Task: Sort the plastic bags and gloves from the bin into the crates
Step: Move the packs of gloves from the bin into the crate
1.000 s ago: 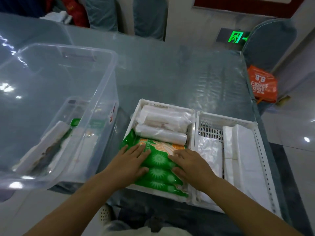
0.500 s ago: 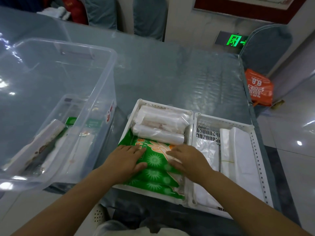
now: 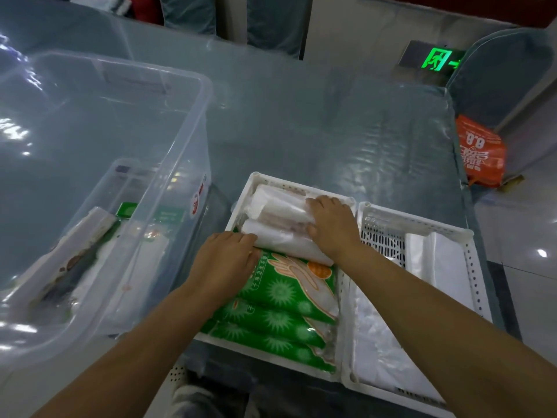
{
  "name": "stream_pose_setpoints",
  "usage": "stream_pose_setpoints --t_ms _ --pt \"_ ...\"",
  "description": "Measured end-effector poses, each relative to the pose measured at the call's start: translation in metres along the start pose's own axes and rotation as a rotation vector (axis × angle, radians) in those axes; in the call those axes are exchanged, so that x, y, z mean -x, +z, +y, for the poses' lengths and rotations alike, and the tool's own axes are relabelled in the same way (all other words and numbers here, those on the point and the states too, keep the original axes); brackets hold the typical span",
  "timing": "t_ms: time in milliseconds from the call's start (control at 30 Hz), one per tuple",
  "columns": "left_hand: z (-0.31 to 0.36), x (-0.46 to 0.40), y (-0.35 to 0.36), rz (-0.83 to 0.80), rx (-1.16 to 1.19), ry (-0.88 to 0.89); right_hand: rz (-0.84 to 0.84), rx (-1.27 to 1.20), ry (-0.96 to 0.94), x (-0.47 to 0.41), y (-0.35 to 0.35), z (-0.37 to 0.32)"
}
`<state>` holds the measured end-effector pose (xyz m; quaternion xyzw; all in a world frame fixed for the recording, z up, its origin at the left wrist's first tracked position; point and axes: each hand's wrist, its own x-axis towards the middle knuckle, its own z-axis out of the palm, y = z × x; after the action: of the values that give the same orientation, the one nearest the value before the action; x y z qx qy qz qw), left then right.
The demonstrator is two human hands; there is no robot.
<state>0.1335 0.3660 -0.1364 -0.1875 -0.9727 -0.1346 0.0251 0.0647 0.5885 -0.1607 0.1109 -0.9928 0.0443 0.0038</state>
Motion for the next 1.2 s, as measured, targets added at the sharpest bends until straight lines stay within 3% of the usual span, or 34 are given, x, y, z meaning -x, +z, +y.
stream_pose_setpoints --t_ms 233,400,500,867,933,1100,1200 --pt "-0.009 0.006 -0.004 0.029 0.111 -0.111 0.133 -0.034 0.044 -0.002 -0.007 0.000" --pt "-0.013 0.015 -0.012 0.145 0.174 -0.193 0.307 0.008 -0.137 0.031 -0.035 -0.017" --pt "-0.009 0.025 -0.014 0.127 0.159 -0.135 0.265 -0.008 -0.220 0.063 -0.038 -0.029" --pt "0.004 0.044 0.007 -0.235 -0.032 0.266 -0.067 -0.050 -0.307 0.120 -0.024 -0.055" --pt "0.003 0.043 0.013 -0.264 -0.045 0.294 -0.095 -0.097 -0.247 0.114 -0.027 -0.052" --pt "-0.004 0.044 0.021 -0.327 0.054 0.253 0.079 -0.236 -0.019 0.063 -0.027 -0.027" --pt "-0.003 0.043 0.018 -0.314 0.042 0.238 0.015 -0.086 0.089 0.027 -0.010 -0.012"
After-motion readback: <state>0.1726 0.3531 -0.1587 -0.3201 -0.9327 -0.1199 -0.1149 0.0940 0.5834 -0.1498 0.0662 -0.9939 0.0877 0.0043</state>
